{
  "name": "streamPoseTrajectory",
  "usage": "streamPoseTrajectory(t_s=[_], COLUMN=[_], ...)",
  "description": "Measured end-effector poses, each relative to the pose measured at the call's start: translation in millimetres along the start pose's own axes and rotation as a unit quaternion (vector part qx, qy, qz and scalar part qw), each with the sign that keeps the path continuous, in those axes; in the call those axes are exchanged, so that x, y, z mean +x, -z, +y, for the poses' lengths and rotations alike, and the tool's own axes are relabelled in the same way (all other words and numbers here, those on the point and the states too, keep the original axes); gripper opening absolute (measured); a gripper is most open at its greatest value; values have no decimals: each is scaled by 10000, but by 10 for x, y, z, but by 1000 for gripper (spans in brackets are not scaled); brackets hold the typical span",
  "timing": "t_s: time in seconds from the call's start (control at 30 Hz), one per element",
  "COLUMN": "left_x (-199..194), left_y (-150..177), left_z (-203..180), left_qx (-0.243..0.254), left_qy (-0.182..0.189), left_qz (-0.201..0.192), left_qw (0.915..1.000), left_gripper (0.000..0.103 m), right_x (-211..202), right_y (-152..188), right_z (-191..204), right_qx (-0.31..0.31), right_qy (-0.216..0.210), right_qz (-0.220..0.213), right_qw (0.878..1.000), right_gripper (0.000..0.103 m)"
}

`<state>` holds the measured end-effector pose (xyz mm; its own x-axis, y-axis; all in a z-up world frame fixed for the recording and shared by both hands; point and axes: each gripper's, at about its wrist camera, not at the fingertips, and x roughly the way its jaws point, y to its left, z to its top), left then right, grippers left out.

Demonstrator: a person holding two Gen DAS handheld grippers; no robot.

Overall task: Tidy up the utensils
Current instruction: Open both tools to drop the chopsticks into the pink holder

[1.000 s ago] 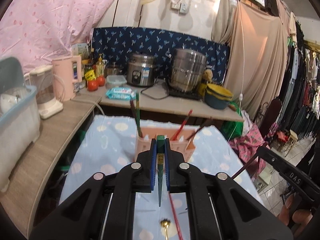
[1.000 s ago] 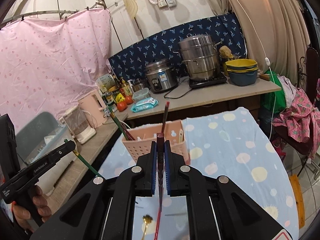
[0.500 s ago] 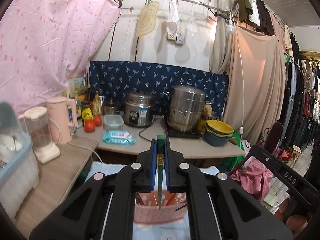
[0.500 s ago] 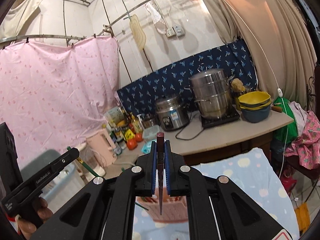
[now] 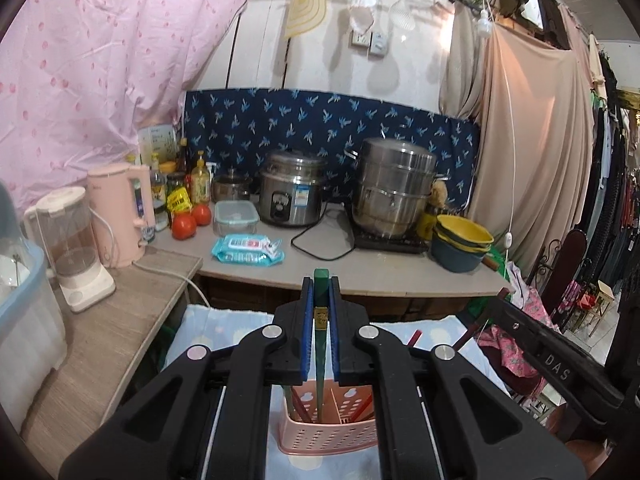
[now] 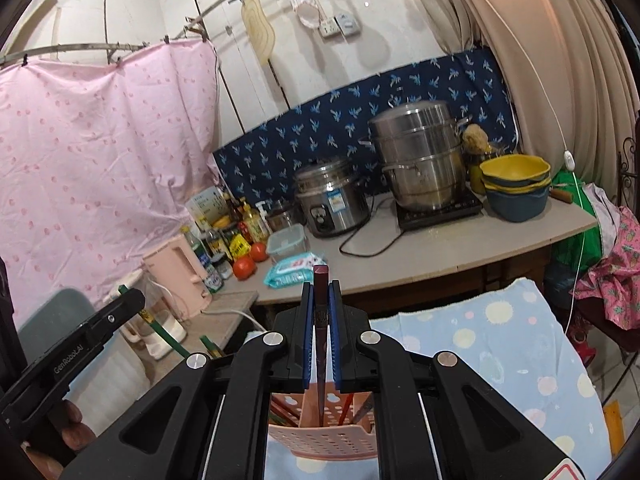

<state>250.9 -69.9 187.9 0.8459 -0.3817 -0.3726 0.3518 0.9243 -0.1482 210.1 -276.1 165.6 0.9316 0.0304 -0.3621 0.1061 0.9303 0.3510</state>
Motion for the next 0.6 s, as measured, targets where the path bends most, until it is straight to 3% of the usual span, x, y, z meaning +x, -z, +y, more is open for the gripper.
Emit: streamPoseTrajectory(t_s=[0.53, 0.6], left_x=[284, 296], left_y=[192, 208], left_z=[7, 16], left_qx=[20, 5], left_qy=[-103, -126], left_qz=[306, 333], left_qw=[9995, 9994], left_gripper=[8, 17], right_x=[312, 307], right_y=[218, 225], right_z=[-82, -85], right_qx=[26, 15], right_qy=[158, 195], right_qz=[364, 348], right_qw=[9992, 9992], right_gripper=[9, 12])
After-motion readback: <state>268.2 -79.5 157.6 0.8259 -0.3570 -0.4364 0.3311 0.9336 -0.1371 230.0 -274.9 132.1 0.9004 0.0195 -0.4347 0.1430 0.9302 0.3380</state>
